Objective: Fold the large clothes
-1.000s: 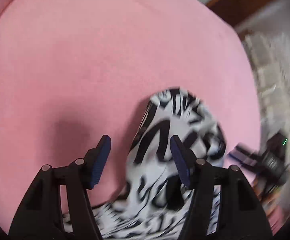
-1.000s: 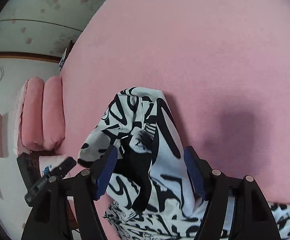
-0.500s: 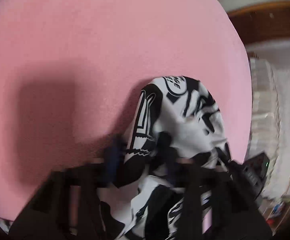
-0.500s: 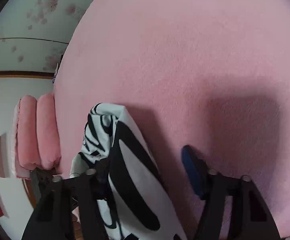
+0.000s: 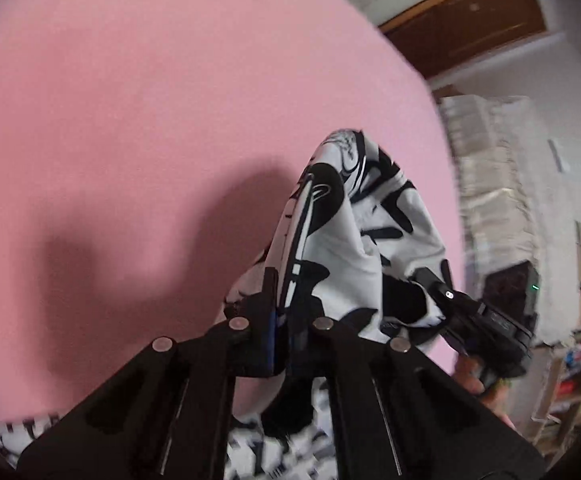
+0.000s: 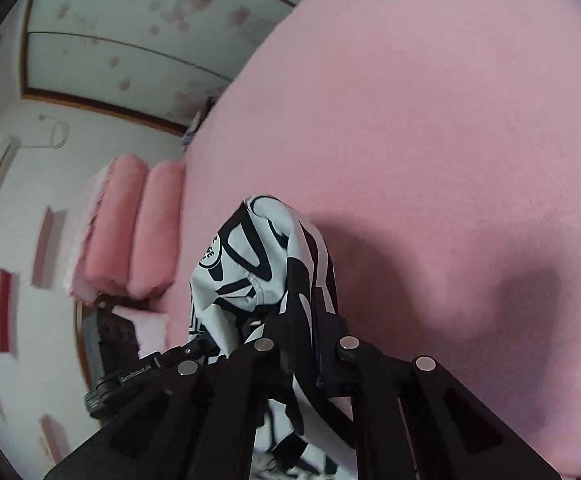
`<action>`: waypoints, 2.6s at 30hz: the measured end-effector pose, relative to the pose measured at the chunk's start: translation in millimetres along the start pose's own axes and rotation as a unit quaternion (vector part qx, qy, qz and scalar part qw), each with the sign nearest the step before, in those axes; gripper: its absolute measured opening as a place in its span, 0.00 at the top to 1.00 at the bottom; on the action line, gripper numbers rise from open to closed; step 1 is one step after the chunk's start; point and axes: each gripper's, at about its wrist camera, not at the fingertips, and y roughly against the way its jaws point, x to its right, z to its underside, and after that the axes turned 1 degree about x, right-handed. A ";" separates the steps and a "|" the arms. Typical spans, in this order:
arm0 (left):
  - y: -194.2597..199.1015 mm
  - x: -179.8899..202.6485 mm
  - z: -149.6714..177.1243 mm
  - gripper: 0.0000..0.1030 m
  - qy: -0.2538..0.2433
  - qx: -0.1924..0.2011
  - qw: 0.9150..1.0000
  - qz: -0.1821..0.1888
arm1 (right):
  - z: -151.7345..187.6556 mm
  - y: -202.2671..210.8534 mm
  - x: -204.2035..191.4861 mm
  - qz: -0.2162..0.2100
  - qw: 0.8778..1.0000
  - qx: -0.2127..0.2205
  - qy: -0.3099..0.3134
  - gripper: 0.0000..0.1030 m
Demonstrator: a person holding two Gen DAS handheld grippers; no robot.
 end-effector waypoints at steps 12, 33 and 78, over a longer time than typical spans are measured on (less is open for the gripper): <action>130.3 59.2 114.1 0.99 -0.155 -0.045 0.987 -0.007 | 89.8 91.1 -91.1 -0.028 0.987 -0.066 0.142 0.95; 108.2 -20.3 262.5 0.99 -0.188 -0.083 0.971 -0.119 | 269.1 79.8 -7.1 0.095 0.969 -0.152 0.169 0.95; 99.3 -48.3 289.2 0.84 0.281 -0.073 0.957 -0.025 | 267.0 64.6 -1.5 0.113 0.984 -0.085 -0.112 0.91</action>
